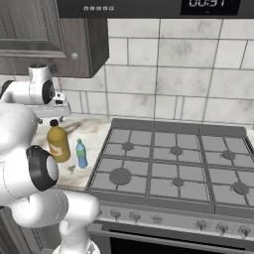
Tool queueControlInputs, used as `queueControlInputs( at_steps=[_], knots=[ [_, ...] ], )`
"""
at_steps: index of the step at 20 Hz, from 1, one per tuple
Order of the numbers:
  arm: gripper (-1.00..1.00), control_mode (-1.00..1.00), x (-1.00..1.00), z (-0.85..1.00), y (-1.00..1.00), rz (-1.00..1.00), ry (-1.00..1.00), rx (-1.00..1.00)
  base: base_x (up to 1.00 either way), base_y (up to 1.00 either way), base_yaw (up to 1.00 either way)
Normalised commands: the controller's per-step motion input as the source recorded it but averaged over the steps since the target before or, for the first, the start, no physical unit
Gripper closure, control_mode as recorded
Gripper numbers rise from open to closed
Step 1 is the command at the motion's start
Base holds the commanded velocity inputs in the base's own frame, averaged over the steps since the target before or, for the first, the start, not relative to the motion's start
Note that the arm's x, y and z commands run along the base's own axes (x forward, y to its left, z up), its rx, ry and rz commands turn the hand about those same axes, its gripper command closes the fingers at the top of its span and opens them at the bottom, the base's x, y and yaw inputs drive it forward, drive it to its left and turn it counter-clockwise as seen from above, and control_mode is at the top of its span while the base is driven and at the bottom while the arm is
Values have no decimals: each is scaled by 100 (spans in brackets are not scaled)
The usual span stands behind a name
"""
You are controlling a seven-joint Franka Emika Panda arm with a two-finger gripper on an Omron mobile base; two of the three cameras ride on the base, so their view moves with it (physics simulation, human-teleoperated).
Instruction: Place the drinks on the dining counter in a tight cluster.
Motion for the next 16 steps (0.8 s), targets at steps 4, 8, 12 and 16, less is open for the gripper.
queueControlInputs(
  at_steps=[4,8,12,16],
  knots=[
    [-100,-100,59,0,4,-1,3,0,0,0,0],
    [-100,-100,32,0,11,-1,0,0,0,0,0],
    [-100,-100,19,-3,18,0,0,0,0,0,0],
    [-100,-100,12,-9,11,0,0,0,0,0,0]
  ],
)
